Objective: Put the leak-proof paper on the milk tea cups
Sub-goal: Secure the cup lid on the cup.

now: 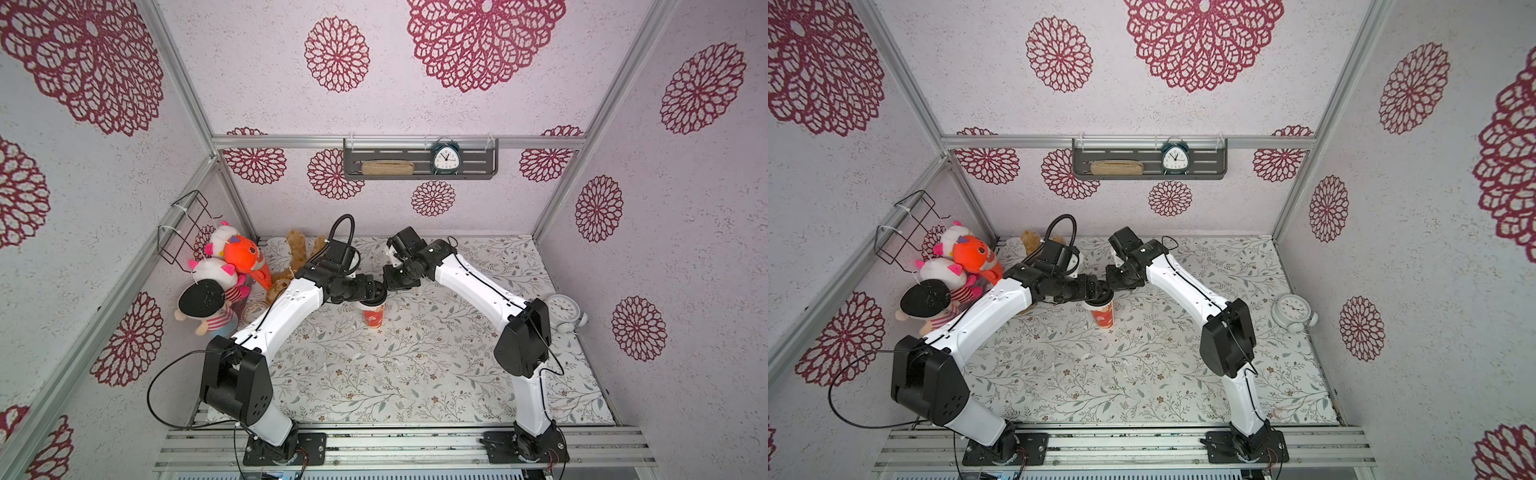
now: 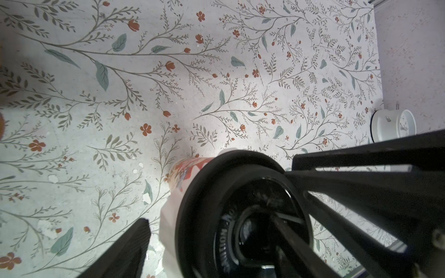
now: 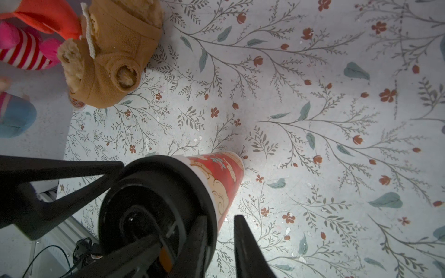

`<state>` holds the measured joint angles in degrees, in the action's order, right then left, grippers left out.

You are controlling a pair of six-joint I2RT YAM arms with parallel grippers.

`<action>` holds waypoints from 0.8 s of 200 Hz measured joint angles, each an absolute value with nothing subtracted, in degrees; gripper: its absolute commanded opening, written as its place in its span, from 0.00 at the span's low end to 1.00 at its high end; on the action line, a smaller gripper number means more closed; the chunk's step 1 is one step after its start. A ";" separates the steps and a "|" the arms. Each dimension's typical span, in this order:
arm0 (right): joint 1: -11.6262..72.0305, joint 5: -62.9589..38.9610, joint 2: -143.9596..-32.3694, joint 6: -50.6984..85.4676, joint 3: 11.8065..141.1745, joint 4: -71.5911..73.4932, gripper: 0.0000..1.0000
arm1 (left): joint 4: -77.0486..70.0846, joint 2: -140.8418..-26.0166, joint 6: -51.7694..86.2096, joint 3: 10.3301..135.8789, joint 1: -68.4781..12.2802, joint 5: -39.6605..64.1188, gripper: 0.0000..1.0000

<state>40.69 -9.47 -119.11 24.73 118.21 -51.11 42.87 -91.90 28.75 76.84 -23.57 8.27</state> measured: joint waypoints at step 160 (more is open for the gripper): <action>40.10 -6.07 -104.09 34.70 105.84 -46.41 0.46 | 41.58 -90.41 29.17 74.59 -22.33 10.04 0.81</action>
<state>40.10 -6.07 -104.09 34.70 105.84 -46.41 41.58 -90.41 29.17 74.59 -22.33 10.04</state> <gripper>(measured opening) 0.466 0.808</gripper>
